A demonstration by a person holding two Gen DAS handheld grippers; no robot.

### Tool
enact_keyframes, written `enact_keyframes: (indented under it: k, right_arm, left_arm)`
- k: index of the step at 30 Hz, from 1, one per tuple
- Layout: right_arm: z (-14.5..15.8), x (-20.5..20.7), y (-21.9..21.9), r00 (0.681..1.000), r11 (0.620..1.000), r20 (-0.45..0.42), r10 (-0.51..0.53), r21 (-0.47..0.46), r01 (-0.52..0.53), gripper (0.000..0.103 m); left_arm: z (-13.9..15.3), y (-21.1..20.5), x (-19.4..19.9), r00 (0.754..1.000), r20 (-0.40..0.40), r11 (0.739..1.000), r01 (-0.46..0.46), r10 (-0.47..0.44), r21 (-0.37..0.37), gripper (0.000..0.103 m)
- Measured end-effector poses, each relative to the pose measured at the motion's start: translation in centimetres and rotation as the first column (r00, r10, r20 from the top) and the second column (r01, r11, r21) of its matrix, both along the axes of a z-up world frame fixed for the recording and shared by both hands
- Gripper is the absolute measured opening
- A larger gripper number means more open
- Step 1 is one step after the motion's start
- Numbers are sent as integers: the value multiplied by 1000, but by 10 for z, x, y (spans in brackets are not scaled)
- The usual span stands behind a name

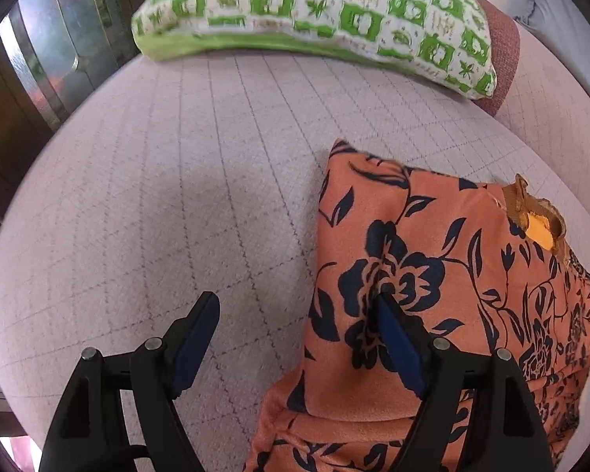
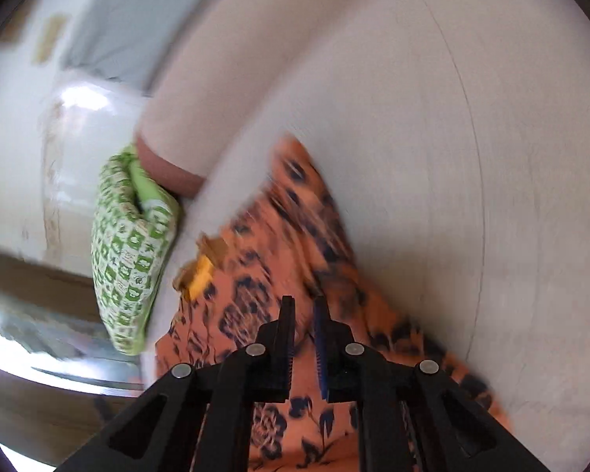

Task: Fold small clothes

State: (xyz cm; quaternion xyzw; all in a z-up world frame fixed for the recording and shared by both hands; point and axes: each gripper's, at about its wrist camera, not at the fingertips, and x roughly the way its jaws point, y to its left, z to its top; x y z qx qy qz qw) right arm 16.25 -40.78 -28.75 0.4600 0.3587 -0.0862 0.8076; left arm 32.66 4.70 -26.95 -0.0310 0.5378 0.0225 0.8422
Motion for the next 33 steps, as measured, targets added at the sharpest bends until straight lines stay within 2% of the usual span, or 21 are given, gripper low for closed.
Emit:
enact_keyframes:
  k: [2,6,9,12,15,18,19,20,22,24,25,26,28,29,30,32,33]
  right_arm:
    - [16,10,8,998,995,38,45,-92,-42,12]
    - [23,35,19,996,965,-14,94,-245,-94,12]
    - [12,52,20,990,954,-55,130,-265,-140,12]
    - [-1,59,17,985,958,-82,153,-234,-169,13]
    - [-5,60,18,982,953,-95,161,-244,-180,21]
    - [-5,63,19,985,953,-80,150,-254,-166,41]
    - [-5,64,20,987,956,-64,146,-249,-158,62]
    - [-3,62,19,990,959,-42,137,-245,-144,75]
    - [-3,62,20,991,960,-27,133,-246,-135,75]
    - [-11,66,19,987,966,-30,160,-200,-163,72]
    - [-16,68,18,985,969,-37,166,-180,-170,66]
    - [-20,70,18,984,969,-51,169,-176,-176,54]
    - [-26,75,19,978,959,-107,177,-204,-195,36]
    - [-27,76,20,977,955,-117,179,-216,-201,33]
    - [-27,76,21,976,953,-123,180,-223,-204,30]
    - [-27,75,21,975,954,-138,174,-223,-202,14]
    - [-25,75,21,975,955,-136,175,-218,-202,12]
  left_arm:
    - [5,-9,-6,999,31,999,15,-16,38,82]
    - [4,-24,-10,997,34,997,61,-63,48,82]
    - [-2,-24,-7,999,6,998,54,-54,40,82]
    - [-2,-21,-4,999,-3,999,39,-39,10,82]
    - [-3,-24,-5,999,-4,999,43,-43,17,82]
    - [-3,-23,-5,999,-4,999,48,-48,17,82]
    - [-2,-23,-5,999,-5,999,49,-49,14,82]
    - [-3,-21,-3,999,-5,999,49,-49,11,82]
    - [-3,-21,-3,999,-5,999,51,-51,12,82]
    - [-4,-26,-4,998,0,997,68,-68,25,82]
    - [-5,-29,-6,997,2,997,76,-76,30,82]
    - [-6,-33,-8,996,2,995,88,-89,38,84]
    - [-14,-40,-8,993,-11,992,114,-113,57,99]
    - [-18,-41,-9,993,-13,991,117,-117,64,101]
    - [-21,-39,-9,995,3,993,104,-104,57,103]
    - [-23,-33,-9,997,0,997,79,-79,5,103]
    - [-24,-29,-9,998,7,998,64,-64,-19,103]
